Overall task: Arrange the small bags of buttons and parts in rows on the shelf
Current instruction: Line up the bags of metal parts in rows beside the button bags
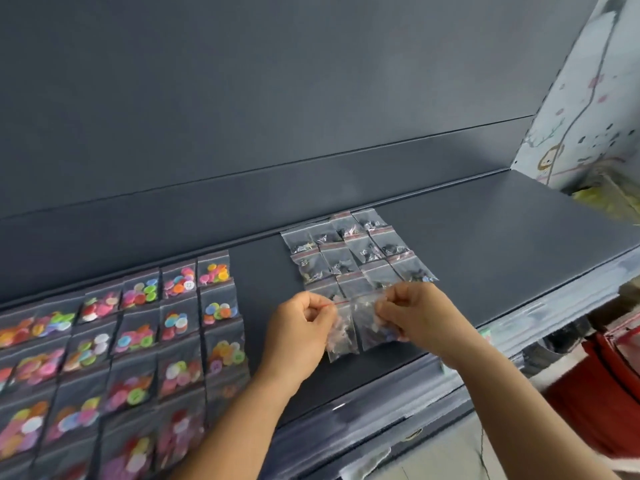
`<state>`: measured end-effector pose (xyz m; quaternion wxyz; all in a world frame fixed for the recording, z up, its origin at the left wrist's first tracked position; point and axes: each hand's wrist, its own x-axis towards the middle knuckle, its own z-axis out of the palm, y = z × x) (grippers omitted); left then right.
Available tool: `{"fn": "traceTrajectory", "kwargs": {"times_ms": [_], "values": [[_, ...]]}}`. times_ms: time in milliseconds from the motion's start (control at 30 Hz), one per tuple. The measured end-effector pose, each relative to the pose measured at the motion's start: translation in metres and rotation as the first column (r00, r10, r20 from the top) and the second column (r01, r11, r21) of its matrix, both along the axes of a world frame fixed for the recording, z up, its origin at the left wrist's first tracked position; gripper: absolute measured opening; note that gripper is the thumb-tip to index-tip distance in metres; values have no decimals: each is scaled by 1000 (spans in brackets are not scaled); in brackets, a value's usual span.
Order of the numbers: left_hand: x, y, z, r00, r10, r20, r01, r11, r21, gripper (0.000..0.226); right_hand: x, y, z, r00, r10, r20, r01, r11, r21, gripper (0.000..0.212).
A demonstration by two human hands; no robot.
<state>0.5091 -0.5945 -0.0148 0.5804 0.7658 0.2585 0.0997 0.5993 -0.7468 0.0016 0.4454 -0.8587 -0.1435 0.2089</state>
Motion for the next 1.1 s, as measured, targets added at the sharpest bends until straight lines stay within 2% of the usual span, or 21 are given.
{"fn": "traceTrajectory", "kwargs": {"times_ms": [100,167,233,267,300,367,533,667,1100], "values": [[-2,-16,-3,999,32,-33,-29,996,90,12,8,-12,-7,999,51,-12,-52,998,-39,21],[-3,-24,-2,997,61,-48,-45,960,277,12,11,-16,-9,996,90,1,-90,993,-81,17],[-5,-30,2,993,96,-68,-50,865,500,5,11,-19,-8,982,158,100,-135,971,-199,10],[-7,-34,4,990,117,-79,-48,804,592,12,11,-19,-7,962,196,189,-142,953,-266,6],[-9,-36,5,986,136,-99,-37,748,662,22,9,-19,-6,936,221,274,-133,943,-305,14],[-14,-40,7,983,146,-109,-17,673,740,31,5,-20,-4,900,245,361,-146,948,-282,31],[-24,-47,6,986,-38,-165,150,651,744,31,0,-23,-6,805,400,437,-298,911,-285,21],[-25,-49,4,972,-85,-219,224,612,759,36,-4,-24,-6,748,510,425,-387,855,-344,20],[-27,-54,4,957,-89,-277,269,634,725,39,-2,-20,-6,722,568,396,-434,817,-380,23]]}}
